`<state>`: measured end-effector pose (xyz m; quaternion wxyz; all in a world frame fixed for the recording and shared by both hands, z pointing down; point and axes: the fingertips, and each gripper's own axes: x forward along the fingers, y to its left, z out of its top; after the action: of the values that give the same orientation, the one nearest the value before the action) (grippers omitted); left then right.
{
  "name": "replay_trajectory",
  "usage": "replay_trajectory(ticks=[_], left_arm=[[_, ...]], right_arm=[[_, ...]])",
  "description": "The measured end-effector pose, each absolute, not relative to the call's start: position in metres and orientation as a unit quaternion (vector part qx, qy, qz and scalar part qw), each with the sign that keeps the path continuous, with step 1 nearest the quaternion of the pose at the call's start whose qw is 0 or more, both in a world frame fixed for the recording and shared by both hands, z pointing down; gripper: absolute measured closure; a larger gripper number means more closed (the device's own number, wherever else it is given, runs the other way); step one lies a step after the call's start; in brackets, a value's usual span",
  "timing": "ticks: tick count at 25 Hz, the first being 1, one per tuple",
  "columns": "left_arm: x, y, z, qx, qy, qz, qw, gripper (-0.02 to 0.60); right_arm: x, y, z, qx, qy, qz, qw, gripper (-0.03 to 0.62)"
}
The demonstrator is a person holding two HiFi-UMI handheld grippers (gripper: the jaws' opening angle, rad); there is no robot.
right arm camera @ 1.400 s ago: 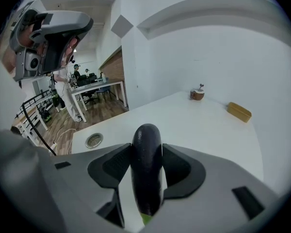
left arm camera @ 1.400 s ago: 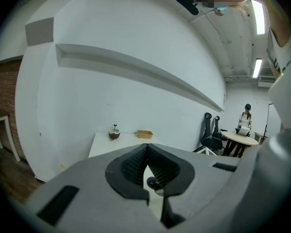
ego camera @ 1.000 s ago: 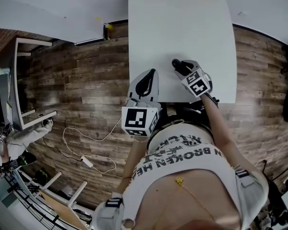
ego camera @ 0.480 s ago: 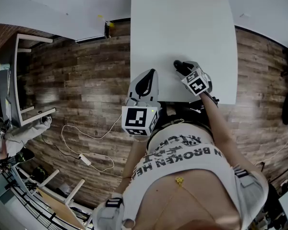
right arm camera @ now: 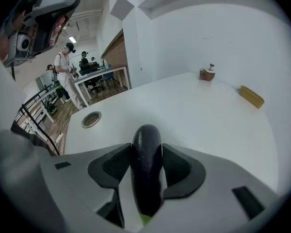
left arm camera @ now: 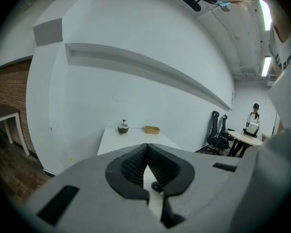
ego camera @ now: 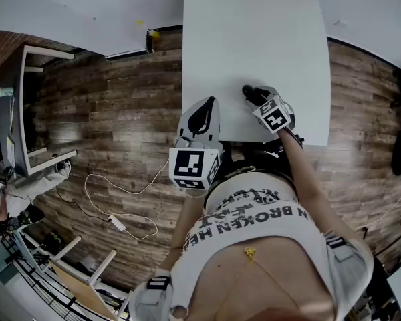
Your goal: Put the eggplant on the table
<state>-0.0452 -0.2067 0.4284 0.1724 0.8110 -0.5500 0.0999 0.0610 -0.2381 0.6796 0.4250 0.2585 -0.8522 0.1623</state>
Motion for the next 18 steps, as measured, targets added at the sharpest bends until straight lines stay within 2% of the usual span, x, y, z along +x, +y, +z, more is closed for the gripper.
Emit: replay_trajectory(ticks=[18], left_arm=[[-0.0461,-0.2043,0.4264,0.812,-0.549,0.100,0.173,0.583]], right_arm=[[0.0602,-0.2370,0.6787,0.250,-0.856,0.151,0.427,0.391]])
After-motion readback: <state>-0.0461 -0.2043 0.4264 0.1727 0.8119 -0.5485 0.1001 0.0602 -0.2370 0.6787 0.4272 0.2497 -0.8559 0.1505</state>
